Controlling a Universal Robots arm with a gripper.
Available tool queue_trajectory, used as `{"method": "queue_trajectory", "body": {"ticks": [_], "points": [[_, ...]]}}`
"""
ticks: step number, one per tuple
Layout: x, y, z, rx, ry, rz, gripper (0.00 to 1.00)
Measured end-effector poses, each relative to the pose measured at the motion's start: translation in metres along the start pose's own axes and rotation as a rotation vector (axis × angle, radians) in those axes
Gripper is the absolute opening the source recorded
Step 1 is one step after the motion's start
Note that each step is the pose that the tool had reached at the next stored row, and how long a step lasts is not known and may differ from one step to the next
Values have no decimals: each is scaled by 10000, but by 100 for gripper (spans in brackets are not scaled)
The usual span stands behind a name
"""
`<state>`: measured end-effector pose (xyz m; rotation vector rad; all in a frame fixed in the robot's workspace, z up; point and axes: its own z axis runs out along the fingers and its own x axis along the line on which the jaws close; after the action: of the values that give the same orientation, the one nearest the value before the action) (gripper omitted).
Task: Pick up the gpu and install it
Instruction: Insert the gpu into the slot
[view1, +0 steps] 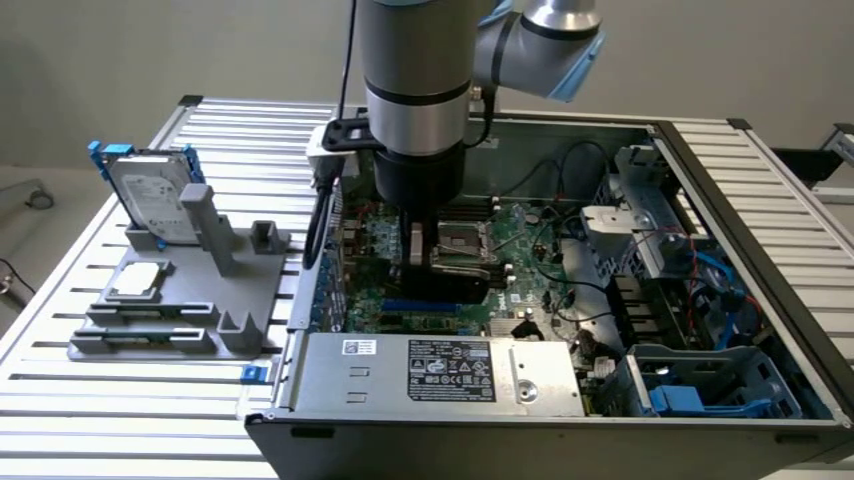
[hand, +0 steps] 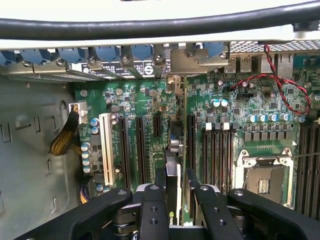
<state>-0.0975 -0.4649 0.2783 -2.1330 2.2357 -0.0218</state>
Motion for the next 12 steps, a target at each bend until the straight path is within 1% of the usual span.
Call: {"method": "queue_trajectory", "body": {"ticks": [4,12], "points": [[1,0,13,-38,3,-7,27],[3,2,56,-89,-1,-108,27]]}}
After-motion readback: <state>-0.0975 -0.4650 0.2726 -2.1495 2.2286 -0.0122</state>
